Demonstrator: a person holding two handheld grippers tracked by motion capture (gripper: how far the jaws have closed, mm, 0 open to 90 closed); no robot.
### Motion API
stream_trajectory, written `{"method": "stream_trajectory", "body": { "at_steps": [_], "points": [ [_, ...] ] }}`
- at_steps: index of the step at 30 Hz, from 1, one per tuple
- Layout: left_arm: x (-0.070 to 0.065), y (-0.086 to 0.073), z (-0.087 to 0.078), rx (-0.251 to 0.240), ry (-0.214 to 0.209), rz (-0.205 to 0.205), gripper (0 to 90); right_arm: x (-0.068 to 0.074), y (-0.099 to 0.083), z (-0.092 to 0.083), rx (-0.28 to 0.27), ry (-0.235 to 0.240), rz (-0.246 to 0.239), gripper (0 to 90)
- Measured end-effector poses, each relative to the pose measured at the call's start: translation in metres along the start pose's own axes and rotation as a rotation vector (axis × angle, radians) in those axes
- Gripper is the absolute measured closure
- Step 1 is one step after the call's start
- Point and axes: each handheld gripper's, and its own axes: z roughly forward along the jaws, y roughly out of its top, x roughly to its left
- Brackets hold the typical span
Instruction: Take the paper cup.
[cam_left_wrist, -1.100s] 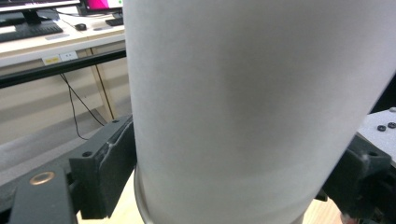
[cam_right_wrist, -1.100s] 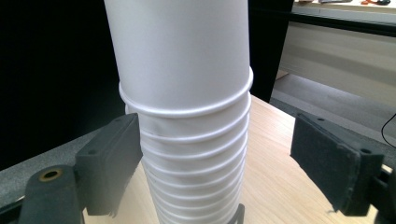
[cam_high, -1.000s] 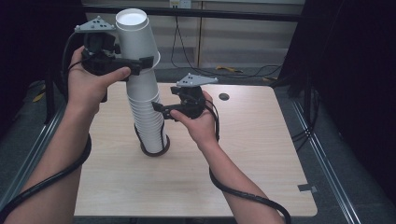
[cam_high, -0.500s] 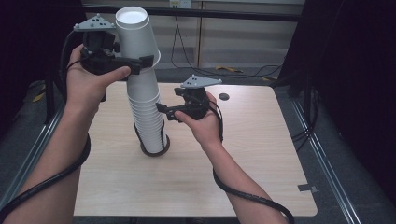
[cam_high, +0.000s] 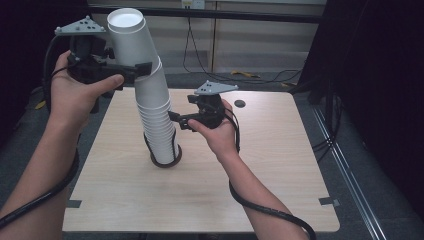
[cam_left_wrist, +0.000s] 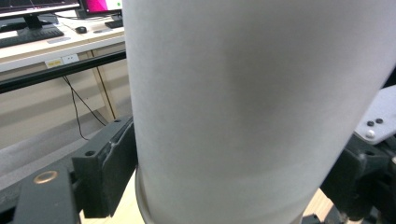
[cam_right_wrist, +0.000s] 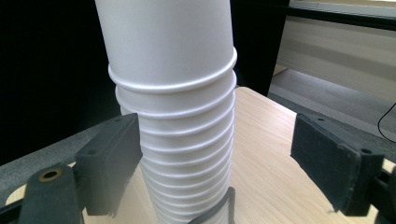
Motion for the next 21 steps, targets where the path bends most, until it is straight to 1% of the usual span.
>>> {"method": "stream_trajectory", "body": {
  "at_steps": [3, 8, 9, 10, 12, 14, 17, 21],
  "points": [
    [0.002, -0.004, -0.006, -0.01, -0.01, -0.013, 15.4, -0.001, -0.003, 0.0, 0.006, -0.001, 0.002, 15.8],
    [0.003, -0.007, -0.017, -0.013, -0.008, -0.005, 15.5, -0.006, -0.009, -0.003, 0.019, -0.008, 0.007, 15.7],
    [0.003, -0.007, -0.017, -0.013, -0.008, -0.005, 15.4, -0.006, -0.01, -0.003, 0.018, -0.007, 0.007, 15.7],
    [0.004, -0.008, -0.021, -0.012, -0.009, -0.008, 15.5, -0.007, -0.011, -0.003, 0.021, -0.008, 0.009, 15.7],
    [0.004, -0.01, -0.023, -0.012, -0.009, -0.01, 15.5, -0.007, -0.012, -0.004, 0.022, -0.009, 0.008, 15.7],
    [0.004, -0.014, -0.028, -0.021, -0.021, -0.018, 15.6, -0.01, -0.015, -0.006, 0.023, -0.008, 0.008, 15.6],
    [0.003, -0.019, -0.034, -0.03, -0.029, -0.014, 15.6, -0.01, -0.017, -0.008, 0.027, -0.005, 0.007, 15.5],
    [-0.001, -0.024, -0.044, -0.032, -0.04, -0.003, 15.6, -0.014, -0.023, -0.011, 0.037, -0.014, 0.009, 15.5]
  ]
}}
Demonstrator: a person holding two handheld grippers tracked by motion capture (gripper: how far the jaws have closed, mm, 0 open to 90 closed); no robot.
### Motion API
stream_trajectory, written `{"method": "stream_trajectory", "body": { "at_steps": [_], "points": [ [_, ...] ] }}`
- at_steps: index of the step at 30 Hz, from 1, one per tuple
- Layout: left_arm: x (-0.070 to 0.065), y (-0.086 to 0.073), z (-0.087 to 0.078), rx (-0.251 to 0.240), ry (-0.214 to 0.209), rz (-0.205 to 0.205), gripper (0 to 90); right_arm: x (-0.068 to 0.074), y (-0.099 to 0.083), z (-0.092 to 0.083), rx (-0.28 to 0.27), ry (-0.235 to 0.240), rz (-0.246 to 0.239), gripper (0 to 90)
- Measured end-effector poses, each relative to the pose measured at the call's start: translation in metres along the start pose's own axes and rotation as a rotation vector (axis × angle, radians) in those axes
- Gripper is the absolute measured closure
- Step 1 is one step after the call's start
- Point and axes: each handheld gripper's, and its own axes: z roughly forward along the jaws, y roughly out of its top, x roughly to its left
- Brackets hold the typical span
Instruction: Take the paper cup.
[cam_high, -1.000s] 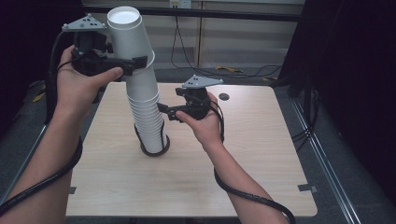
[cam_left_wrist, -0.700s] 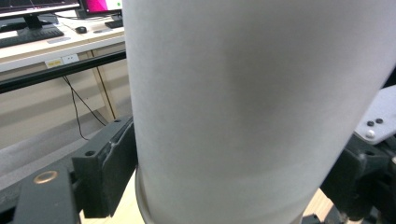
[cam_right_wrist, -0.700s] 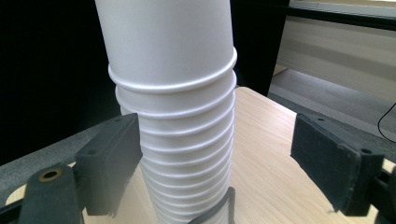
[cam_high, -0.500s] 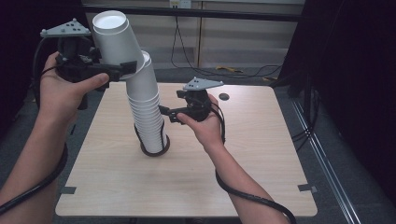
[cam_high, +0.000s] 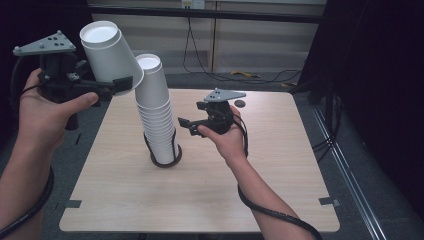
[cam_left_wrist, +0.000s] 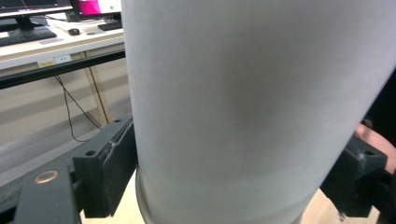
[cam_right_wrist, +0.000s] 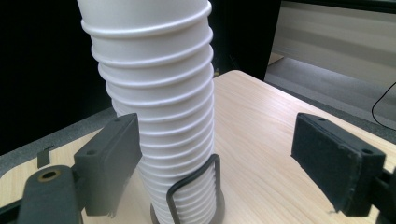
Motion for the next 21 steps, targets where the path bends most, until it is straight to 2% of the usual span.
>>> {"method": "stream_trajectory", "body": {
  "at_steps": [4, 10, 15, 21],
  "points": [
    [-0.005, -0.005, -0.007, 0.0, -0.008, 0.008, 15.7, -0.003, -0.005, -0.002, 0.005, 0.001, 0.001, 15.5],
    [-0.011, -0.015, -0.008, 0.018, -0.031, 0.019, 15.9, -0.005, -0.01, -0.006, 0.014, 0.003, 0.003, 15.4],
    [-0.019, -0.03, -0.001, 0.038, -0.066, 0.017, 16.0, -0.009, -0.018, -0.013, 0.028, 0.006, 0.0, 15.4],
    [-0.03, -0.039, 0.008, 0.053, -0.096, 0.027, 16.1, -0.014, -0.025, -0.022, 0.039, 0.01, -0.009, 15.3]
  ]
}}
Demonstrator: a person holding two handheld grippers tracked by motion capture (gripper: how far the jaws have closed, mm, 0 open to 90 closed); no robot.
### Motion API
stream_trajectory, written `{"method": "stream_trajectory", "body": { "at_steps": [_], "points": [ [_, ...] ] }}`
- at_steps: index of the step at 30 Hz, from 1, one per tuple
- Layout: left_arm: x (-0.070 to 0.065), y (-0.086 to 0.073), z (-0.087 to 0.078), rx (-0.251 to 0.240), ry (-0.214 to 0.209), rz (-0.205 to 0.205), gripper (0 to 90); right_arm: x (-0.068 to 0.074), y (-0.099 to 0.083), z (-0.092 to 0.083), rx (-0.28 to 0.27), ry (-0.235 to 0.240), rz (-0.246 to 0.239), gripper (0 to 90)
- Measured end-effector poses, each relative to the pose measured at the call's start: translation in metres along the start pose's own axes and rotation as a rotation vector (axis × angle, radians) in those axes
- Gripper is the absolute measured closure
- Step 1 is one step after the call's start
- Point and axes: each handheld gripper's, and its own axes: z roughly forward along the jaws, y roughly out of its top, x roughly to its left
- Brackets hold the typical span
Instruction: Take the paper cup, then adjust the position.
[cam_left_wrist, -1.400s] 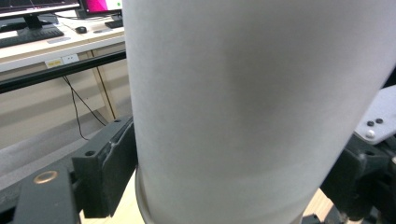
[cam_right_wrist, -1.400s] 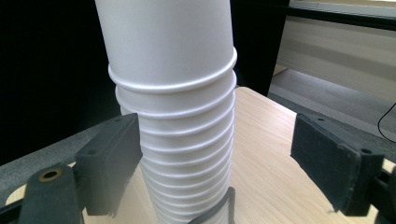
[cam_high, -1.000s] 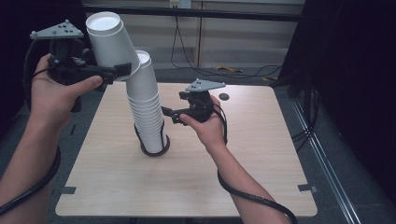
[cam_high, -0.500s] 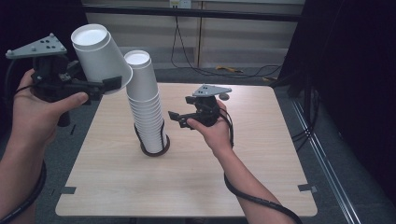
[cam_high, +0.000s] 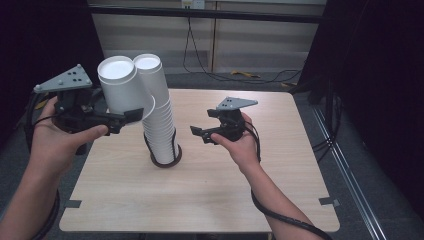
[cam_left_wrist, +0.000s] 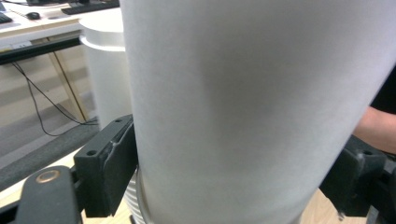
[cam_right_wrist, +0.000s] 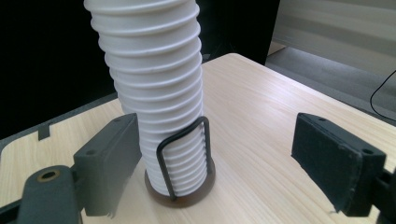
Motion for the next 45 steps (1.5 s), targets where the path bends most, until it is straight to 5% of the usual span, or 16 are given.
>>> {"method": "stream_trajectory", "body": {
  "at_steps": [11, 24, 33, 45],
  "points": [
    [-0.02, -0.005, 0.022, 0.034, -0.064, 0.023, 16.0, -0.008, -0.011, -0.012, 0.008, 0.007, -0.002, 15.1],
    [-0.045, -0.013, 0.07, 0.099, -0.152, 0.05, 16.1, -0.022, -0.028, -0.027, 0.034, 0.002, 0.005, 14.9],
    [-0.05, -0.022, 0.092, 0.135, -0.168, 0.056, 16.2, -0.028, -0.036, -0.036, 0.045, 0.0, 0.0, 14.9],
    [-0.055, -0.04, 0.123, 0.262, -0.168, 0.095, 16.8, -0.036, -0.055, -0.052, 0.071, 0.023, 0.0, 14.9]
  ]
}}
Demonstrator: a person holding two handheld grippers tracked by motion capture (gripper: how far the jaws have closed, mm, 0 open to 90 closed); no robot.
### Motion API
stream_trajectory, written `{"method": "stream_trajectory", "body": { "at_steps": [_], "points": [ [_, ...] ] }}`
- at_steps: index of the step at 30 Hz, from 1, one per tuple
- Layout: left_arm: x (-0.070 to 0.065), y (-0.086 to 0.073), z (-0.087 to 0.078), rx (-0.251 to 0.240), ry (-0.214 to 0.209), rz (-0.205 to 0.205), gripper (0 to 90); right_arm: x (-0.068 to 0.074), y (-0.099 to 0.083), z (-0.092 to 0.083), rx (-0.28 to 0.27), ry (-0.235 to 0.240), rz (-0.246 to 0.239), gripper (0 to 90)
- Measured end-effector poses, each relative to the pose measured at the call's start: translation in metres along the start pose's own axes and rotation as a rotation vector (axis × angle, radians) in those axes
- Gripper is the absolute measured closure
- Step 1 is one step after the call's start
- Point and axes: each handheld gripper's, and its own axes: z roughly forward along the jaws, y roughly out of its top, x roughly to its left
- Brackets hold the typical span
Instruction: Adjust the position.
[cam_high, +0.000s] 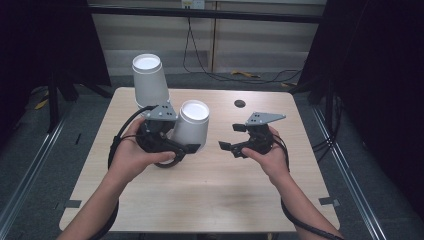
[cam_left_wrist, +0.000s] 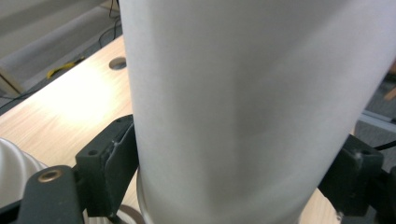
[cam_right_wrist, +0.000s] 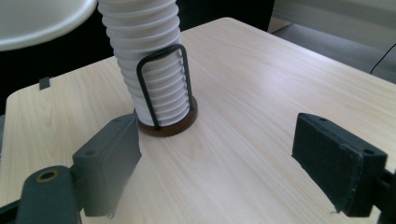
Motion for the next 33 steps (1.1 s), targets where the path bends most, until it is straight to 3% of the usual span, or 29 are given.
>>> {"method": "stream_trajectory", "body": {
  "at_steps": [6, 13, 22, 33],
  "points": [
    [-0.001, -0.004, 0.011, 0.064, 0.009, 0.037, 16.9, 0.0, -0.007, -0.007, 0.031, 0.021, -0.034, 14.9],
    [0.001, -0.013, 0.025, 0.128, 0.019, 0.046, 17.2, -0.001, -0.013, -0.013, 0.064, 0.028, -0.062, 14.9],
    [0.0, -0.019, 0.044, 0.233, 0.021, 0.088, 17.6, 0.0, -0.017, -0.016, 0.134, 0.057, -0.119, 14.9],
    [-0.001, -0.024, 0.06, 0.302, 0.013, 0.128, 18.5, 0.003, -0.016, -0.016, 0.211, 0.101, -0.187, 14.9]
  ]
}}
